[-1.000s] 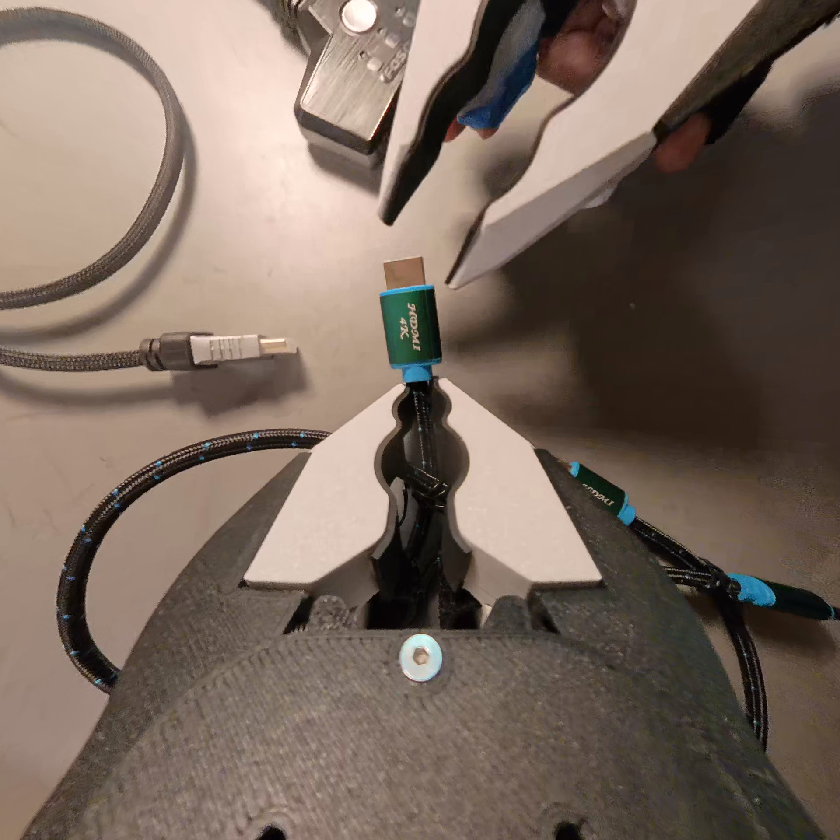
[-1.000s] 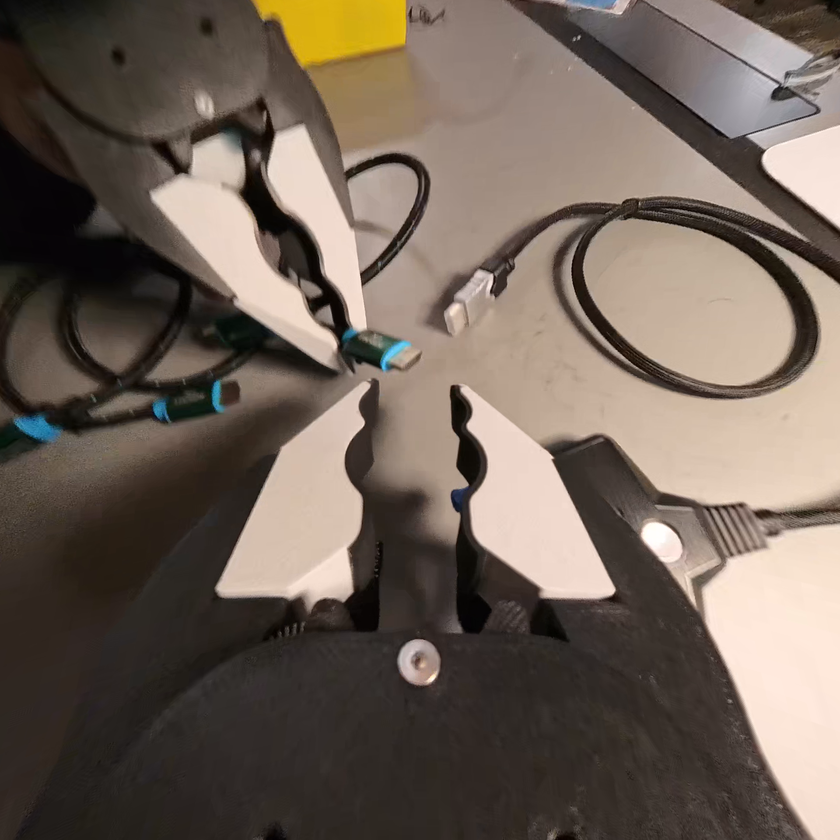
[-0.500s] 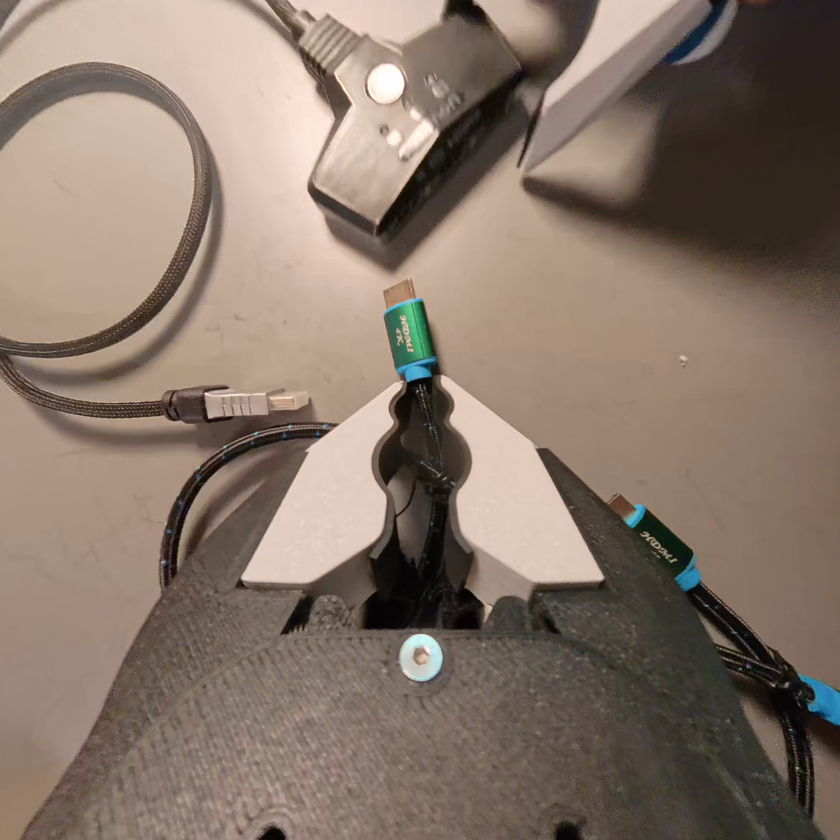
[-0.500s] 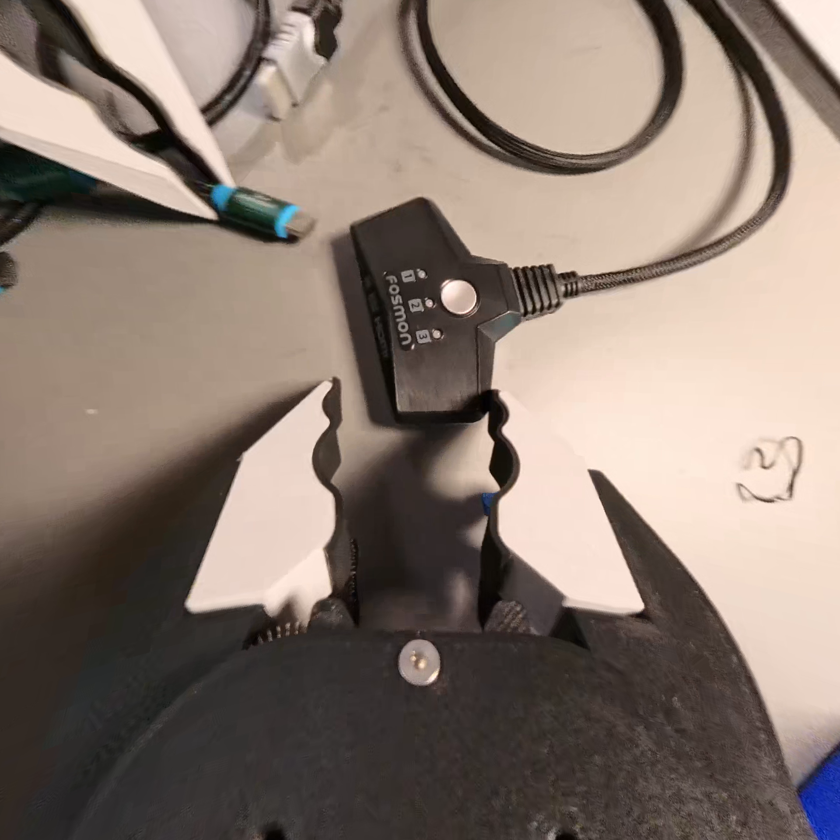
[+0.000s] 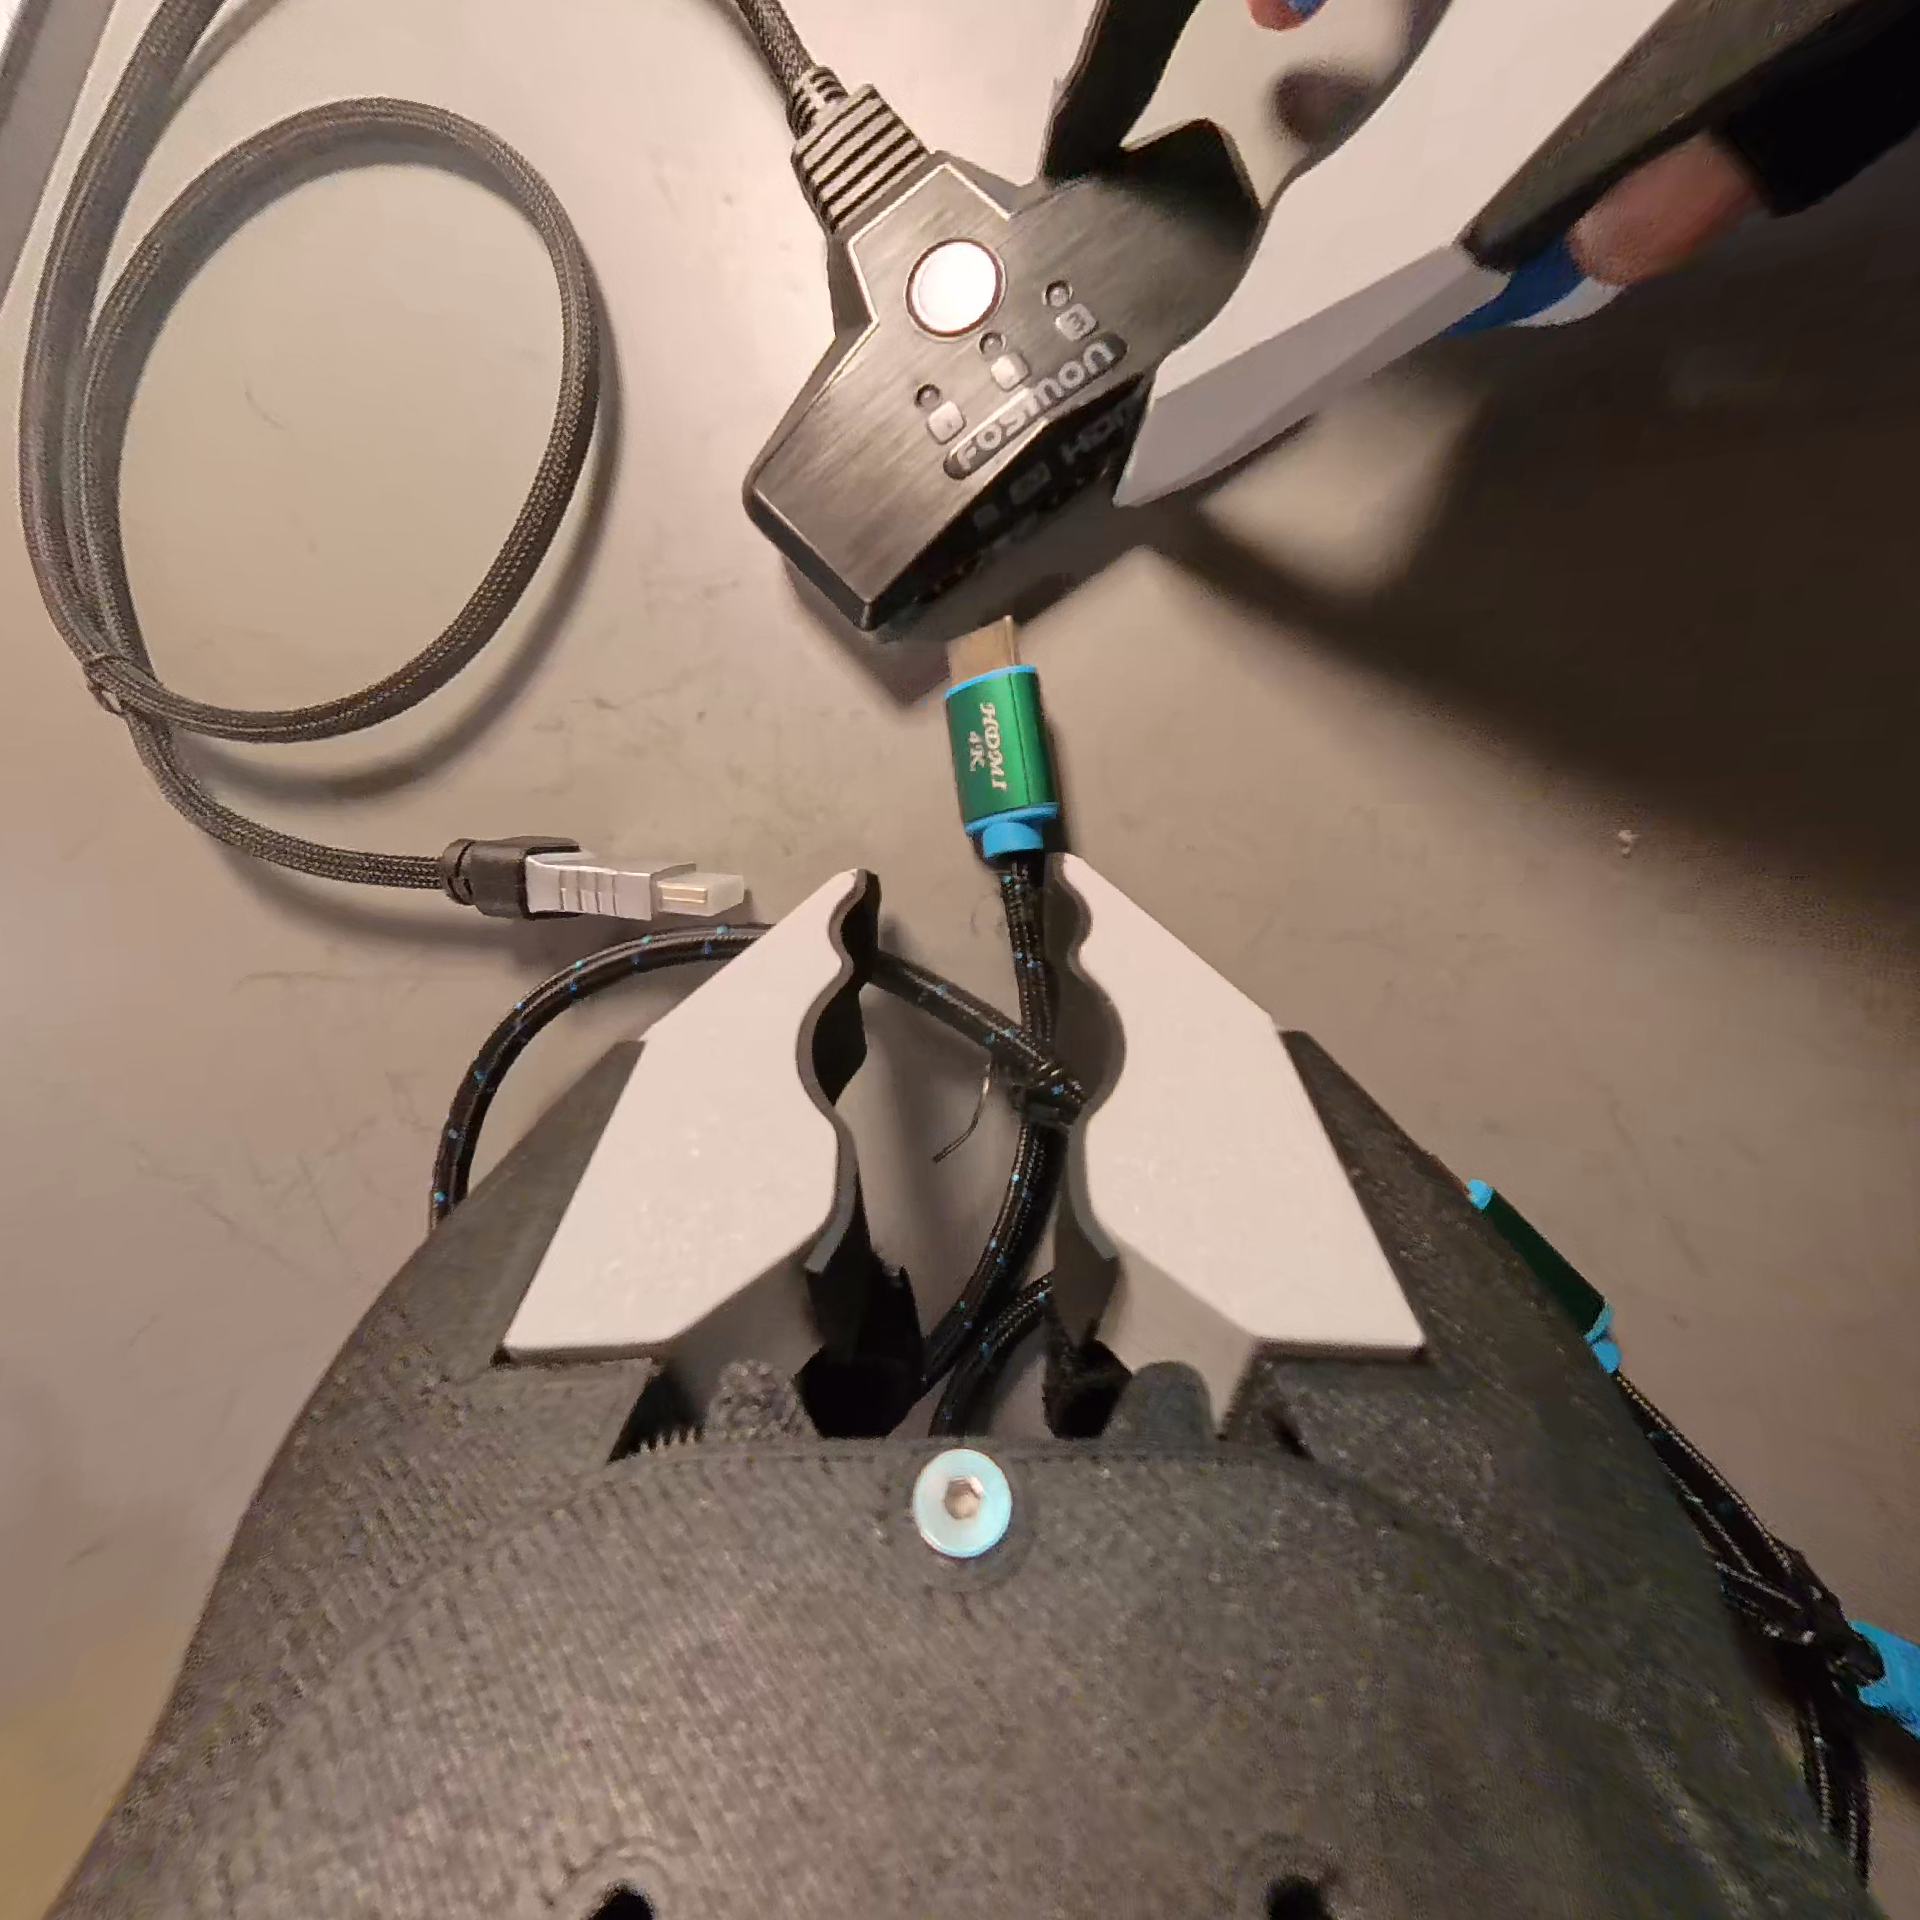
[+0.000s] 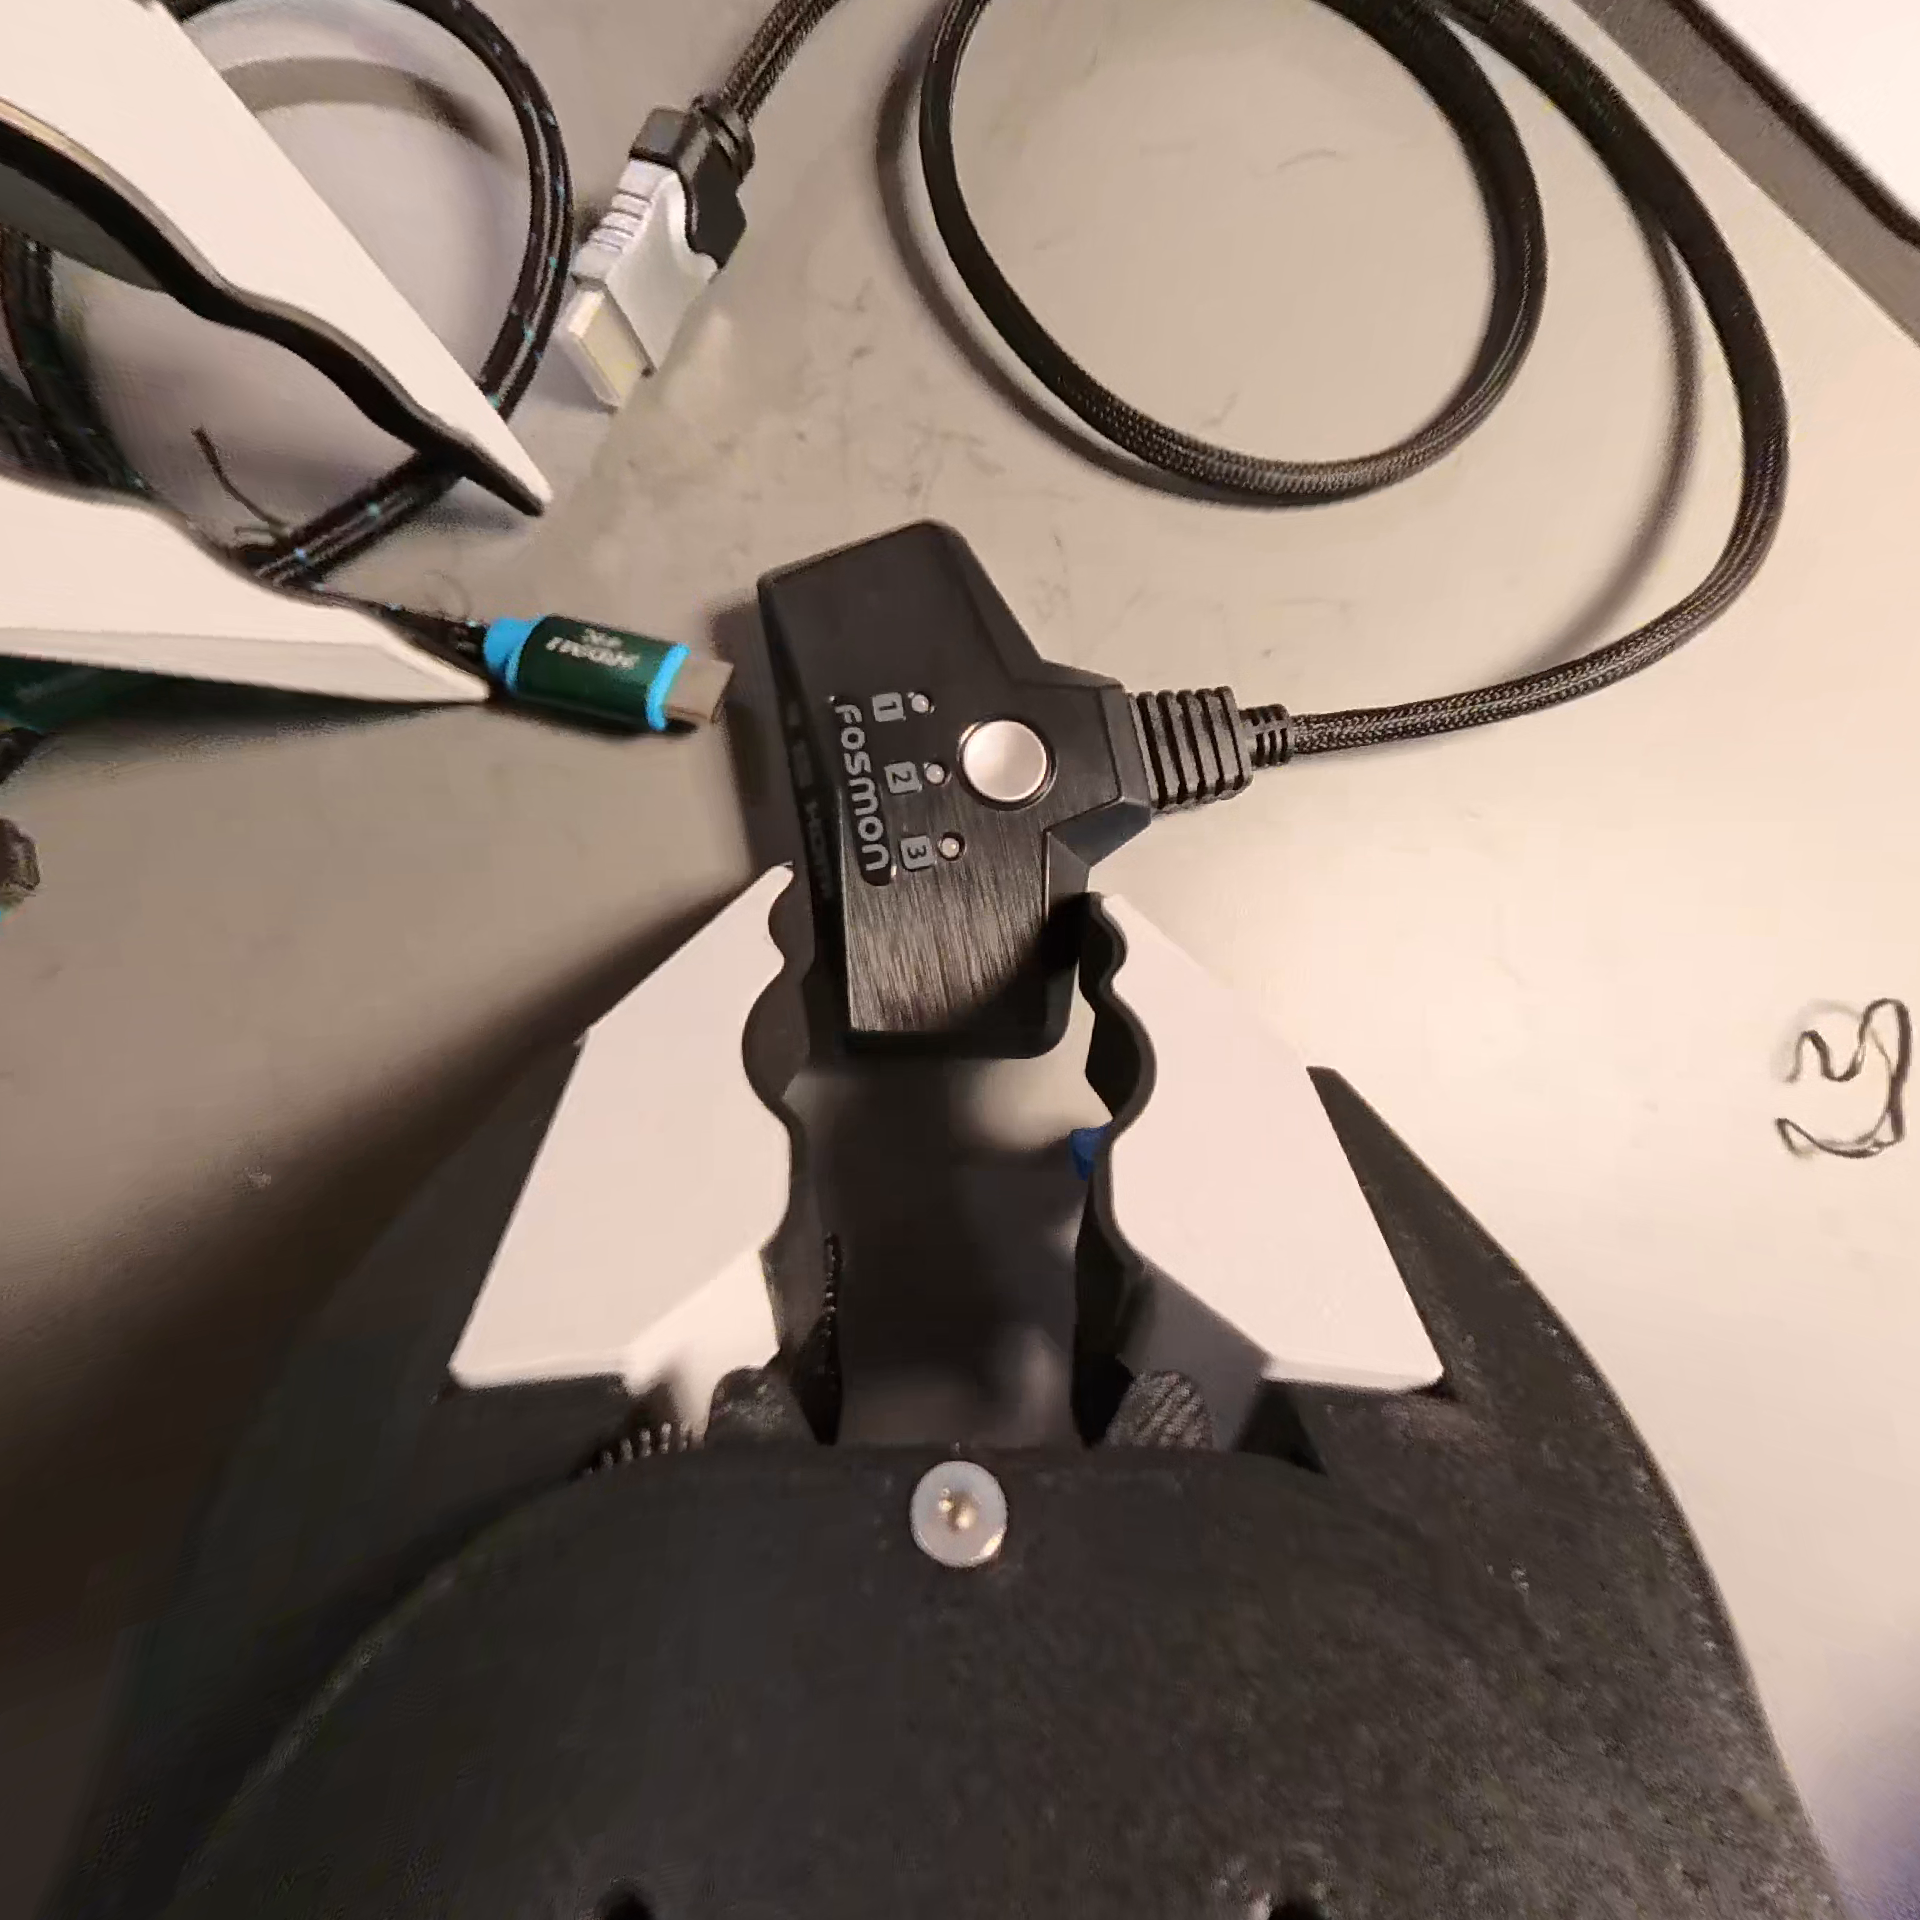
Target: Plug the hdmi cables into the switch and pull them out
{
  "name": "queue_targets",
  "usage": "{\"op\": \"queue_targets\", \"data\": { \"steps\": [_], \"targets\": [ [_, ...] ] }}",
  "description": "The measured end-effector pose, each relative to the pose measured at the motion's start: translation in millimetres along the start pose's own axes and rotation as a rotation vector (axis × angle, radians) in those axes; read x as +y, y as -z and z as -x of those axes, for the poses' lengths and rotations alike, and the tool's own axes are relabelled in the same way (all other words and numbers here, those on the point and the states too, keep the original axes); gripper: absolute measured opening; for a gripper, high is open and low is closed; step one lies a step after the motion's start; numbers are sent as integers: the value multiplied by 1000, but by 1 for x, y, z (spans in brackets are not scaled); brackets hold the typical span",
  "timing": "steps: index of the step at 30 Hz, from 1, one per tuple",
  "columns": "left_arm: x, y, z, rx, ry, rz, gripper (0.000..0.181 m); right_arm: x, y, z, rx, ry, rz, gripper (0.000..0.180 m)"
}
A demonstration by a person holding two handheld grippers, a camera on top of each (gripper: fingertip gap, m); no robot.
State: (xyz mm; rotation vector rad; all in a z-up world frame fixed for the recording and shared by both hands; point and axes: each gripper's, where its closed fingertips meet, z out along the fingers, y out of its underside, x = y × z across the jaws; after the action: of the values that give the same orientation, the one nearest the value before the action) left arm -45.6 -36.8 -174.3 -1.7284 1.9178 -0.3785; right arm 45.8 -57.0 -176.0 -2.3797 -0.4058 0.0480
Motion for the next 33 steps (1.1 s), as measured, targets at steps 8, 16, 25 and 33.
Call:
{"op": "queue_targets", "data": {
  "steps": [8, 16, 25, 33],
  "targets": [
    [-2, -1, -7, 61, 30, 6, 40, -4, -3, 1, 16, -24, -22, 54],
    [-13, -10, -4, -46, -121, -100, 8, -6, -1, -3, 29, -42, -43, 53],
    [-18, -7, 1, -212, -300, -123, 7, -4, -1, -8, 68, -38, -35, 52],
    [-19, -6, 4, -304, -402, -66, 7, -8, 3, -7, 95, -26, -45, 52]
  ]
}}
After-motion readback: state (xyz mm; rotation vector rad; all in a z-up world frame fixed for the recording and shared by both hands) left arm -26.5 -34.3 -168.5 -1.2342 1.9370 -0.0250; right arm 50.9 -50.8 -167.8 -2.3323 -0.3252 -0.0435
